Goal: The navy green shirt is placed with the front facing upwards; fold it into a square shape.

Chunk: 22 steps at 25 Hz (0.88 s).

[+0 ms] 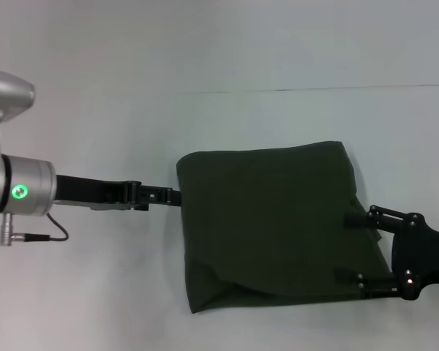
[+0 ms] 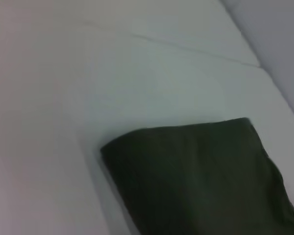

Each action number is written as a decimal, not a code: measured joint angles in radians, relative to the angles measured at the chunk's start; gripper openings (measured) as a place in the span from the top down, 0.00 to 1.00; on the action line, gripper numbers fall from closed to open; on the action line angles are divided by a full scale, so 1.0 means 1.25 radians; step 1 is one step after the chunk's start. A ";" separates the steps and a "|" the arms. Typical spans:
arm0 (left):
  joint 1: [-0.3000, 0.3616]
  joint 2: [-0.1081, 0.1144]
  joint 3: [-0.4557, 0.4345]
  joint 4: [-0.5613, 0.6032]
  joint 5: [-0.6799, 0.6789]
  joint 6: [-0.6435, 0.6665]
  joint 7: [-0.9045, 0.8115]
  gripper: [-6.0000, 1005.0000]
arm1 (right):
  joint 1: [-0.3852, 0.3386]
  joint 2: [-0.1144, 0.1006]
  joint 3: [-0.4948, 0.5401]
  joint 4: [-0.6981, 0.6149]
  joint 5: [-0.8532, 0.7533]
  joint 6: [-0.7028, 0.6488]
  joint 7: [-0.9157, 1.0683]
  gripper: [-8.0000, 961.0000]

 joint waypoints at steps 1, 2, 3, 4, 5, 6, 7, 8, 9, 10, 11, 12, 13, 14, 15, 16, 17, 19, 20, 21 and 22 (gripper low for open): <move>-0.004 -0.001 0.000 -0.008 0.001 -0.007 -0.018 0.12 | 0.000 0.000 0.001 -0.001 0.001 0.000 0.000 0.01; -0.009 -0.001 0.001 -0.019 0.002 -0.018 -0.037 0.12 | 0.000 0.000 0.001 -0.002 0.001 -0.001 0.000 0.01; -0.014 -0.001 0.001 -0.031 0.004 -0.028 -0.056 0.12 | 0.001 0.000 0.001 -0.003 0.001 -0.001 0.000 0.01; -0.018 -0.001 0.001 -0.044 0.005 -0.035 -0.068 0.12 | 0.003 0.000 0.001 -0.004 0.001 -0.002 0.000 0.01; -0.021 0.000 0.001 -0.058 0.007 -0.040 -0.079 0.12 | 0.004 0.000 0.001 -0.004 0.001 -0.002 0.000 0.01; -0.024 0.001 0.001 -0.068 0.008 -0.042 -0.085 0.12 | 0.006 0.000 0.001 -0.004 0.001 -0.002 0.000 0.01; -0.026 0.002 -0.002 -0.080 0.008 -0.046 -0.093 0.12 | 0.006 -0.001 0.001 -0.005 0.001 -0.002 -0.001 0.01; -0.027 0.002 -0.004 -0.091 0.008 -0.050 -0.101 0.12 | 0.007 -0.001 0.000 -0.005 0.001 -0.001 -0.001 0.01; -0.028 0.002 -0.006 -0.097 0.009 -0.054 -0.108 0.12 | 0.008 -0.001 0.000 -0.006 0.001 0.000 -0.001 0.01; -0.028 0.002 -0.007 -0.103 0.009 -0.056 -0.117 0.12 | 0.009 -0.001 0.000 -0.006 0.000 0.002 -0.001 0.01; -0.029 0.002 -0.007 -0.109 0.009 -0.058 -0.125 0.12 | 0.011 -0.001 0.000 -0.006 0.000 0.002 0.000 0.01; -0.032 0.002 -0.005 -0.114 0.009 -0.058 -0.131 0.12 | 0.012 -0.001 -0.001 -0.007 0.000 0.002 0.001 0.01; -0.035 0.001 -0.004 -0.120 0.009 -0.057 -0.136 0.12 | 0.014 -0.002 -0.001 -0.007 0.000 0.002 0.004 0.01; -0.038 0.001 -0.001 -0.126 0.009 -0.056 -0.141 0.12 | 0.014 -0.002 -0.001 -0.007 0.000 0.002 0.004 0.01; -0.041 0.000 0.001 -0.131 0.009 -0.055 -0.142 0.12 | 0.014 -0.003 -0.001 -0.007 -0.001 0.003 0.004 0.01; -0.043 -0.001 0.004 -0.136 0.009 -0.054 -0.143 0.12 | 0.014 -0.003 0.000 -0.007 -0.002 0.003 0.005 0.01; -0.046 -0.002 0.006 -0.143 0.009 -0.055 -0.144 0.12 | 0.014 -0.003 0.000 -0.007 -0.003 0.004 0.005 0.01; -0.051 -0.006 0.008 -0.156 0.009 -0.058 -0.144 0.12 | 0.014 -0.003 0.001 -0.008 -0.004 0.006 0.006 0.01; -0.054 -0.008 0.008 -0.160 0.009 -0.059 -0.144 0.12 | 0.014 -0.003 0.002 -0.008 -0.004 0.006 0.006 0.01; -0.056 -0.010 0.008 -0.164 0.009 -0.059 -0.144 0.12 | 0.013 -0.003 0.002 -0.009 -0.004 0.007 0.006 0.01; -0.057 -0.012 0.008 -0.164 0.009 -0.059 -0.144 0.12 | 0.012 -0.004 0.003 -0.012 -0.004 0.007 0.006 0.01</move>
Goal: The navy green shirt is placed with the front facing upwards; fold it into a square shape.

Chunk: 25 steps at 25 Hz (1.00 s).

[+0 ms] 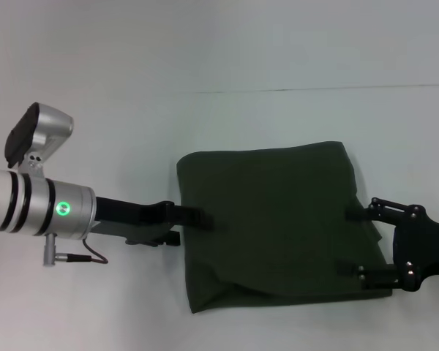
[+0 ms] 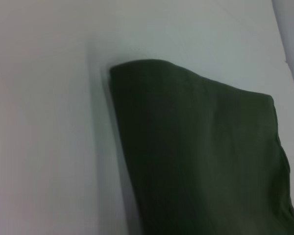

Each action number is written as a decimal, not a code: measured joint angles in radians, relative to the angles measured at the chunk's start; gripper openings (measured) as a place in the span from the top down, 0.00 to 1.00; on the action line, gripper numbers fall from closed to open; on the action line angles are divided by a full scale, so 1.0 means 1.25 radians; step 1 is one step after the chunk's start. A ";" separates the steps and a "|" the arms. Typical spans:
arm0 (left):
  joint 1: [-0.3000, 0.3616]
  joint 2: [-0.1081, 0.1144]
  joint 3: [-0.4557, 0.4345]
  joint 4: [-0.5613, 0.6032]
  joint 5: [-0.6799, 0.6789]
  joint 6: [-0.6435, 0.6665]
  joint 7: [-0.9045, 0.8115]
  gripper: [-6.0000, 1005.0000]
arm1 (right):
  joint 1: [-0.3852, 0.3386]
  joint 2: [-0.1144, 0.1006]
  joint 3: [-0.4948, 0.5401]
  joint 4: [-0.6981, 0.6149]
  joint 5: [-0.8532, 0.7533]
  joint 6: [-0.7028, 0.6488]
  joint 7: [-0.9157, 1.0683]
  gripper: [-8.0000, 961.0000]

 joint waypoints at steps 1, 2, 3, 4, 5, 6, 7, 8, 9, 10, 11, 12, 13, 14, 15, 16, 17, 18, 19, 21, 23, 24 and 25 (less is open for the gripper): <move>-0.002 -0.001 0.000 0.000 0.000 0.000 0.000 0.12 | -0.002 0.000 0.001 -0.003 0.000 0.001 0.000 0.01; -0.003 -0.003 0.000 -0.001 0.000 0.000 0.000 0.12 | -0.003 -0.001 0.002 -0.006 0.000 0.002 0.000 0.01; -0.003 -0.005 0.000 -0.001 0.000 0.000 0.000 0.12 | -0.004 -0.001 0.002 -0.008 0.000 0.002 0.000 0.01; -0.004 -0.007 0.000 -0.002 0.000 0.000 0.000 0.12 | -0.004 0.000 0.003 -0.010 0.000 0.002 0.000 0.01; -0.006 -0.008 0.001 -0.003 0.000 0.000 0.001 0.12 | -0.005 -0.001 0.004 -0.011 0.000 0.002 0.001 0.01; -0.007 -0.010 0.001 -0.004 0.001 0.000 0.002 0.12 | -0.005 0.000 0.005 -0.013 0.000 0.002 0.001 0.01; -0.009 -0.011 0.005 -0.008 0.001 -0.001 0.002 0.12 | -0.005 0.000 0.007 -0.016 0.000 0.003 0.005 0.01; -0.011 -0.011 0.013 -0.011 0.001 -0.004 0.002 0.12 | -0.005 0.000 0.007 -0.016 0.000 0.003 0.005 0.01; -0.012 -0.011 0.019 -0.014 0.002 -0.006 0.002 0.12 | -0.005 0.000 0.007 -0.016 0.000 0.003 0.008 0.01; -0.014 -0.012 0.037 -0.017 0.002 -0.013 0.001 0.12 | -0.004 0.000 0.008 -0.016 0.000 0.003 0.011 0.01; -0.014 -0.014 0.049 -0.019 0.003 -0.018 0.001 0.13 | -0.003 0.000 0.009 -0.016 0.000 0.003 0.015 0.01; -0.013 -0.015 0.054 -0.018 0.003 -0.021 0.001 0.13 | -0.003 0.000 0.009 -0.016 0.000 0.003 0.016 0.01; -0.011 -0.018 0.059 -0.015 0.003 -0.024 0.004 0.13 | -0.002 0.000 0.009 -0.016 0.000 0.003 0.017 0.01; -0.009 -0.022 0.061 -0.010 0.003 -0.026 0.007 0.13 | -0.001 0.000 0.009 -0.017 0.000 0.003 0.017 0.01; -0.007 -0.026 0.062 -0.004 0.003 -0.026 0.011 0.17 | -0.001 0.000 0.009 -0.017 0.001 0.003 0.017 0.01; -0.005 -0.028 0.062 -0.001 0.003 -0.026 0.013 0.20 | -0.001 0.000 0.009 -0.017 0.002 0.003 0.017 0.01; -0.005 -0.030 0.062 0.004 0.003 -0.026 0.014 0.23 | -0.001 0.000 0.009 -0.017 0.002 0.003 0.017 0.01; -0.005 -0.031 0.062 0.007 0.001 -0.025 0.014 0.27 | -0.001 0.000 0.009 -0.017 0.002 0.003 0.017 0.01; -0.005 -0.031 0.062 0.008 0.000 -0.023 0.014 0.30 | -0.001 0.000 0.009 -0.017 0.002 0.004 0.017 0.01; -0.007 -0.031 0.062 0.009 -0.003 -0.019 0.014 0.39 | -0.001 0.000 0.009 -0.017 0.002 0.004 0.018 0.02; -0.009 -0.031 0.063 0.009 -0.005 -0.016 0.014 0.48 | -0.001 0.000 0.009 -0.017 0.002 0.004 0.018 0.02; -0.010 -0.031 0.063 0.009 -0.005 -0.014 0.014 0.53 | -0.002 0.001 0.009 -0.017 0.002 0.004 0.018 0.02; -0.011 -0.031 0.063 0.009 -0.005 -0.012 0.014 0.55 | -0.003 0.001 0.009 -0.017 0.002 0.004 0.018 0.02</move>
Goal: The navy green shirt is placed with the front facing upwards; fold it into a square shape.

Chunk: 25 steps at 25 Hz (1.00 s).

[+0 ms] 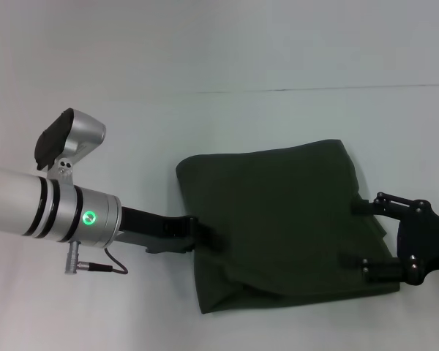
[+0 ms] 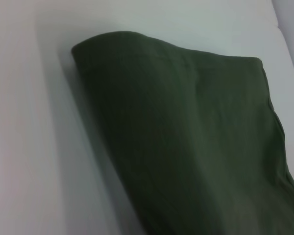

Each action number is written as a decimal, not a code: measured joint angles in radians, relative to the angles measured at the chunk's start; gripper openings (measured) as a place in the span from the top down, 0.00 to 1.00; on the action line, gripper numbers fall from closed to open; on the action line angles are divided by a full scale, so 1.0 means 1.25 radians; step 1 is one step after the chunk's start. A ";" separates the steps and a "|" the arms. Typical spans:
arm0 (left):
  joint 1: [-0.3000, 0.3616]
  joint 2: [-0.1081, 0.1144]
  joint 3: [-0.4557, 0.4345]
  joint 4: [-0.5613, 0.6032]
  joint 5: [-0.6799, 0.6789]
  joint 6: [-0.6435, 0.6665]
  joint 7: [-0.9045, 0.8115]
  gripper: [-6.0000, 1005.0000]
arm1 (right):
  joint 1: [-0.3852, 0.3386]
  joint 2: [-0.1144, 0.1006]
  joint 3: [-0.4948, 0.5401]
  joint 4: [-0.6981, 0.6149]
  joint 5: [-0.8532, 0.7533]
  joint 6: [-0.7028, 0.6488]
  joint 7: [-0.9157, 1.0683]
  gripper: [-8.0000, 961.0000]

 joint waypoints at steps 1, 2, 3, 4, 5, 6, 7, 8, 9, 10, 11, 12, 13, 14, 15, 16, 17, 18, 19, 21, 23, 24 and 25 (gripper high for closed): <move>-0.001 0.000 0.000 0.000 0.000 0.001 0.000 0.57 | -0.001 0.001 0.000 0.000 0.001 0.000 0.000 0.02; -0.001 0.000 0.000 0.000 0.000 0.002 0.000 0.60 | -0.001 0.001 0.000 0.000 0.001 0.000 0.000 0.02; -0.001 0.000 0.000 0.000 0.000 0.002 0.000 0.62 | -0.001 0.001 0.000 0.000 0.001 0.000 0.000 0.02; -0.001 0.000 -0.001 0.000 -0.001 0.002 0.000 0.64 | -0.001 0.001 0.000 0.000 0.001 0.000 0.000 0.02; 0.000 0.001 -0.003 0.000 -0.001 0.002 0.000 0.66 | -0.001 0.001 0.001 0.000 0.001 -0.001 0.000 0.02; 0.001 0.002 -0.005 0.000 -0.003 0.003 0.000 0.69 | -0.001 0.001 0.001 0.000 0.001 -0.003 0.000 0.02; 0.002 0.003 -0.007 0.000 -0.004 0.004 0.000 0.71 | -0.001 0.001 0.001 0.001 0.001 -0.004 0.000 0.02; 0.003 0.004 -0.008 0.000 -0.006 0.007 0.000 0.73 | -0.001 0.001 0.001 0.001 0.001 -0.006 0.000 0.02; 0.006 0.005 -0.009 0.005 -0.007 0.014 0.000 0.75 | -0.001 0.001 0.001 0.002 0.001 -0.006 0.000 0.02; 0.006 0.005 -0.009 0.005 -0.007 0.014 0.000 0.77 | 0.000 0.002 0.001 0.004 0.001 -0.006 0.000 0.02; 0.010 0.006 -0.009 0.014 -0.007 0.017 0.001 0.78 | 0.000 0.002 0.001 0.005 0.001 -0.004 0.000 0.02; 0.016 0.006 -0.007 0.026 -0.007 0.022 0.002 0.80 | 0.001 0.003 0.001 0.007 0.001 -0.003 0.000 0.02; 0.027 0.006 -0.006 0.044 -0.007 0.027 0.005 0.82 | 0.002 0.003 0.001 0.009 0.001 -0.001 0.000 0.02; 0.048 0.006 -0.006 0.080 -0.007 0.034 0.009 0.82 | 0.003 0.004 0.001 0.010 0.001 0.002 0.000 0.02; 0.048 0.006 -0.006 0.080 -0.007 0.034 0.009 0.82 | 0.004 0.004 0.001 0.011 0.001 0.004 0.000 0.02; 0.059 0.006 -0.007 0.097 -0.007 0.038 0.011 0.82 | 0.004 0.005 0.001 0.013 0.001 0.007 0.000 0.02; 0.069 0.007 -0.007 0.115 -0.007 0.043 0.012 0.82 | 0.005 0.005 0.001 0.017 0.002 0.011 0.000 0.02; 0.075 0.008 -0.007 0.125 -0.006 0.045 0.012 0.82 | 0.006 0.006 0.001 0.023 0.003 0.015 0.001 0.02; 0.085 0.011 -0.008 0.143 -0.004 0.052 0.012 0.82 | 0.007 0.005 0.001 0.030 0.007 0.020 0.002 0.02; 0.102 0.019 -0.013 0.170 -0.002 0.064 0.020 0.83 | 0.010 0.005 0.001 0.045 0.018 0.031 0.003 0.01; 0.115 0.025 -0.025 0.185 0.001 0.072 0.031 0.83 | 0.013 0.005 0.001 0.057 0.032 0.044 0.003 0.01; 0.121 0.027 -0.035 0.190 0.004 0.077 0.039 0.83 | 0.014 0.005 0.001 0.061 0.037 0.048 0.003 0.01; 0.125 0.027 -0.048 0.193 0.007 0.081 0.049 0.83 | 0.016 0.005 0.001 0.067 0.043 0.051 0.003 0.01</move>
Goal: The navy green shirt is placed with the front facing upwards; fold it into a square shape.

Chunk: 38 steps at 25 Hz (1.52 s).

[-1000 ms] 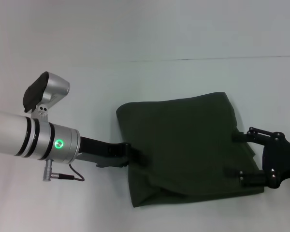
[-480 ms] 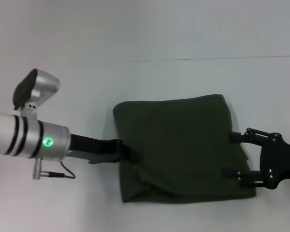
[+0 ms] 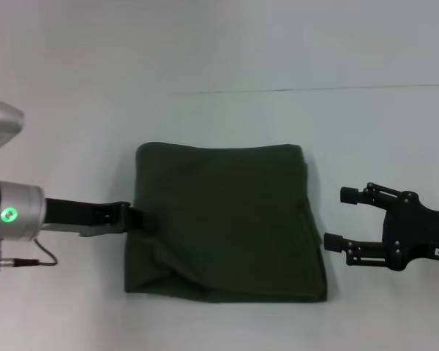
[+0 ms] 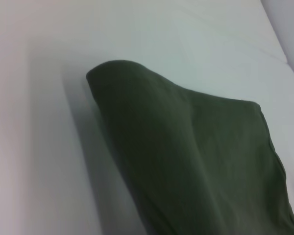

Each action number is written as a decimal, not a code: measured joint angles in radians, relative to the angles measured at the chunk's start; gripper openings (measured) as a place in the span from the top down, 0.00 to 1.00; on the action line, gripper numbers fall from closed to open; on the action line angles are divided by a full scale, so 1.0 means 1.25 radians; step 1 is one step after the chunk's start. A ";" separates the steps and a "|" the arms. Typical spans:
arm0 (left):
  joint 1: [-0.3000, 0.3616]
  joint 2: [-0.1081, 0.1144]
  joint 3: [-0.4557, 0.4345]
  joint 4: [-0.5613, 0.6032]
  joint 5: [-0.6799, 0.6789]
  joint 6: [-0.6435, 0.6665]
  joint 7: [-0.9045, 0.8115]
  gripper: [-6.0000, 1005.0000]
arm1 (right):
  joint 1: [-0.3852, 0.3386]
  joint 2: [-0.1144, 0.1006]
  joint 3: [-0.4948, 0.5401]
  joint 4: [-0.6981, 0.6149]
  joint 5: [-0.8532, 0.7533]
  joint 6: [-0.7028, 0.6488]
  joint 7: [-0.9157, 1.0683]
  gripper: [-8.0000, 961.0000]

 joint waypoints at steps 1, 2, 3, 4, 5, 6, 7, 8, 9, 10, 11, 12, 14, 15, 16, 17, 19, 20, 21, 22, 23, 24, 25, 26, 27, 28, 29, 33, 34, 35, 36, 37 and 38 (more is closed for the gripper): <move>0.005 0.001 -0.014 0.002 0.003 0.004 0.010 0.83 | 0.002 0.000 0.000 0.005 0.006 0.003 0.000 0.01; 0.010 0.001 -0.032 0.003 0.005 0.011 0.025 0.83 | 0.004 0.000 0.000 0.010 0.010 0.004 0.000 0.01; 0.014 0.001 -0.044 0.003 0.006 0.015 0.037 0.83 | 0.006 0.000 0.000 0.015 0.016 0.006 0.000 0.01; 0.017 0.001 -0.050 0.003 0.006 0.019 0.045 0.83 | 0.008 0.000 0.000 0.019 0.021 0.008 0.000 0.01; 0.021 0.001 -0.054 0.003 0.006 0.023 0.053 0.83 | 0.010 0.000 0.000 0.020 0.024 0.009 0.001 0.01; 0.024 0.001 -0.057 0.003 0.006 0.025 0.056 0.83 | 0.011 0.000 0.000 0.022 0.027 0.010 0.001 0.01; 0.026 0.001 -0.059 0.003 0.006 0.027 0.058 0.83 | 0.013 0.000 0.000 0.024 0.028 0.010 0.001 0.01; 0.029 0.001 -0.062 0.003 0.006 0.028 0.061 0.83 | 0.015 0.000 0.000 0.026 0.029 0.011 0.001 0.01; 0.031 0.001 -0.065 0.003 0.007 0.030 0.065 0.83 | 0.017 0.000 -0.001 0.027 0.029 0.013 0.002 0.01; 0.032 0.001 -0.069 0.003 0.007 0.033 0.072 0.83 | 0.018 0.001 -0.001 0.028 0.029 0.014 0.002 0.01; 0.033 0.001 -0.071 0.001 0.007 0.036 0.078 0.83 | 0.019 0.001 -0.002 0.028 0.029 0.015 0.002 0.01; 0.034 0.001 -0.072 -0.001 0.007 0.040 0.082 0.83 | 0.020 0.001 -0.003 0.029 0.030 0.015 0.003 0.01; 0.035 -0.001 -0.070 -0.004 0.007 0.043 0.087 0.83 | 0.022 -0.001 -0.005 0.033 0.030 0.015 0.003 0.01; 0.036 -0.002 -0.068 -0.003 0.007 0.044 0.089 0.83 | 0.023 -0.002 -0.006 0.036 0.030 0.015 0.003 0.01; 0.039 -0.004 -0.068 -0.001 0.007 0.044 0.095 0.82 | 0.024 -0.003 -0.006 0.038 0.030 0.015 0.002 0.01; 0.041 -0.005 -0.069 0.003 0.007 0.044 0.102 0.81 | 0.025 -0.003 -0.007 0.039 0.030 0.015 0.001 0.01; 0.049 -0.008 -0.074 0.012 0.005 0.041 0.122 0.79 | 0.025 -0.003 -0.007 0.039 0.030 0.013 0.000 0.01; 0.054 -0.009 -0.078 0.017 0.004 0.037 0.131 0.78 | 0.025 -0.003 -0.006 0.039 0.030 0.012 0.000 0.01; 0.060 -0.011 -0.087 0.028 0.002 0.032 0.142 0.77 | 0.025 -0.003 -0.006 0.039 0.030 0.011 0.000 0.01; 0.066 -0.015 -0.099 0.038 0.001 0.029 0.153 0.76 | 0.025 -0.003 -0.005 0.039 0.030 0.011 0.001 0.01; 0.069 -0.017 -0.112 0.046 0.000 0.025 0.162 0.75 | 0.025 -0.003 -0.004 0.039 0.030 0.010 0.001 0.01; 0.073 -0.020 -0.134 0.060 0.000 0.020 0.177 0.71 | 0.025 -0.003 -0.002 0.039 0.030 0.010 0.001 0.01; 0.075 -0.023 -0.153 0.073 -0.001 0.014 0.191 0.66 | 0.025 -0.003 -0.001 0.039 0.030 0.010 0.001 0.01; 0.078 -0.027 -0.172 0.086 -0.002 0.008 0.202 0.62 | 0.025 -0.003 0.000 0.039 0.030 0.011 0.001 0.01; 0.082 -0.033 -0.188 0.105 -0.005 -0.002 0.219 0.58 | 0.025 -0.003 0.000 0.039 0.030 0.011 0.002 0.01; 0.087 -0.039 -0.200 0.124 -0.011 -0.011 0.238 0.54 | 0.024 -0.003 0.000 0.038 0.030 0.012 0.001 0.01; 0.096 -0.046 -0.206 0.147 -0.024 -0.023 0.266 0.49 | 0.024 -0.003 -0.002 0.038 0.030 0.013 0.000 0.01; 0.107 -0.047 -0.204 0.167 -0.083 -0.039 0.341 0.30 | 0.024 -0.003 -0.020 0.036 0.026 0.009 -0.006 0.01; 0.101 -0.041 -0.203 0.162 -0.104 -0.019 0.394 0.26 | 0.023 -0.003 -0.029 0.035 0.026 0.008 -0.010 0.01; 0.101 -0.041 -0.203 0.162 -0.104 -0.019 0.394 0.24 | 0.022 -0.003 -0.039 0.034 0.026 0.008 -0.016 0.01; 0.097 -0.038 -0.203 0.159 -0.114 -0.003 0.427 0.23 | 0.019 -0.002 -0.053 0.034 0.026 0.006 -0.028 0.01; 0.091 -0.034 -0.203 0.152 -0.128 0.021 0.475 0.21 | 0.018 -0.001 -0.062 0.037 0.026 0.003 -0.038 0.01; 0.087 -0.030 -0.203 0.145 -0.135 0.038 0.499 0.20 | 0.017 -0.001 -0.072 0.041 0.026 -0.001 -0.048 0.01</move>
